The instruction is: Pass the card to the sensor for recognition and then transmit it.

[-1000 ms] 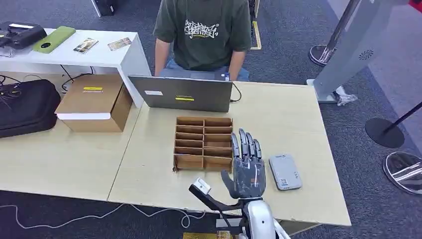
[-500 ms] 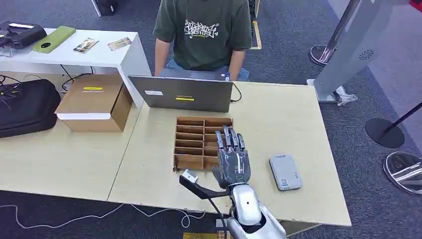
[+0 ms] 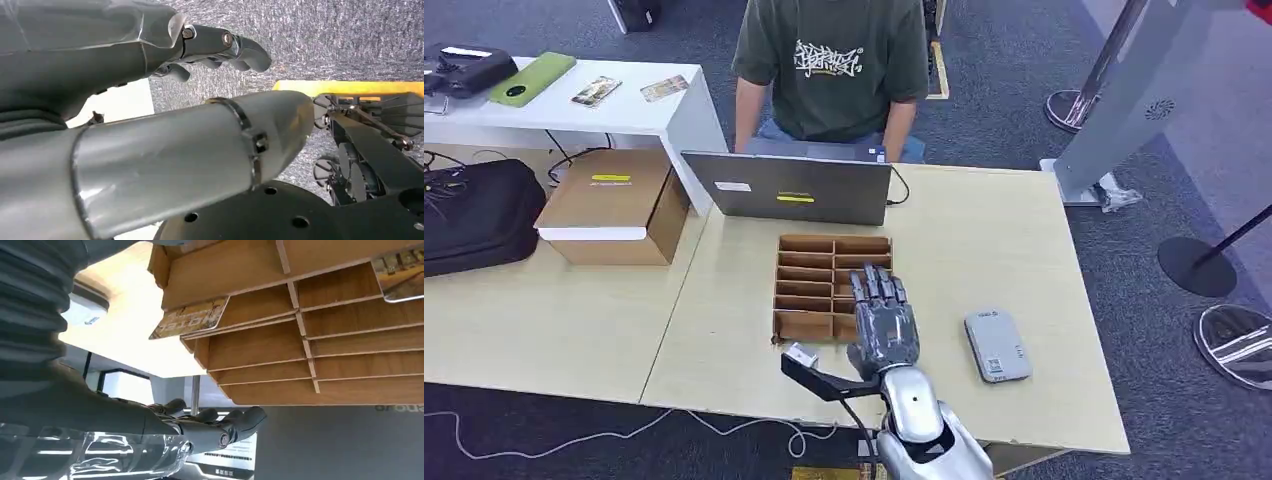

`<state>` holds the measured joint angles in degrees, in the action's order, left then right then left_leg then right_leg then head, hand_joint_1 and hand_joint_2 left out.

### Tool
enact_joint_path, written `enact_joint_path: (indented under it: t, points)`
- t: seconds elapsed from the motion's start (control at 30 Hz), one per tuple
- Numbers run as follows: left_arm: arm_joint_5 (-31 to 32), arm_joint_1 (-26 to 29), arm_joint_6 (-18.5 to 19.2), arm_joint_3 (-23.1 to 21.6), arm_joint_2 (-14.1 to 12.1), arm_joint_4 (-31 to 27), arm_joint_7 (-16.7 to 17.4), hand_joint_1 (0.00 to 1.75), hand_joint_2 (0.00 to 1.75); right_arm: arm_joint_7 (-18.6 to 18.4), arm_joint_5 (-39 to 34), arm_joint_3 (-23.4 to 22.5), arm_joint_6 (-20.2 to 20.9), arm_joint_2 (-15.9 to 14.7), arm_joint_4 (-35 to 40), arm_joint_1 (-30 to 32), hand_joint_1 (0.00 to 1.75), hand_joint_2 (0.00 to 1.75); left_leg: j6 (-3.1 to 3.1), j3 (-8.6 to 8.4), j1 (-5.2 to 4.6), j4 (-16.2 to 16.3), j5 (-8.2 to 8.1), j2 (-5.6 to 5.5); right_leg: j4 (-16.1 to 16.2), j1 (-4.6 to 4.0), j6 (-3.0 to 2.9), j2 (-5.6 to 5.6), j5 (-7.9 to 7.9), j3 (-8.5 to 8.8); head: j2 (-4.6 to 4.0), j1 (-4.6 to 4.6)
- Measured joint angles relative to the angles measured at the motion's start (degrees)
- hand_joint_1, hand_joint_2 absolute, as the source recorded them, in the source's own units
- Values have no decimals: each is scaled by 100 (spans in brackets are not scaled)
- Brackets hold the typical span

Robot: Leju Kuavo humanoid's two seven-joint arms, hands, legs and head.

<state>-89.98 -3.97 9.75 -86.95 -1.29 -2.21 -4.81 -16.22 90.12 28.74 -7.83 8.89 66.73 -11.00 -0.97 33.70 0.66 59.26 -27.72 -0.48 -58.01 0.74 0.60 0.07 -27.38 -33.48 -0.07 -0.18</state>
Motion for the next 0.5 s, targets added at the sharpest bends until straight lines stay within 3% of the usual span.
enact_joint_path:
  t: [0.27,0.5]
  points:
    - [0,-5,0,0,-9,0,52,0,0,291,-83,-134,158,81,151,100,0,175,0,0,0,0,0,0,0,0,0,0,0,0,0,-2]
    - [0,-16,-15,0,-13,0,74,0,0,396,-65,-368,48,94,-4,35,0,175,0,0,-1,0,0,0,0,1,0,0,0,1,0,-2]
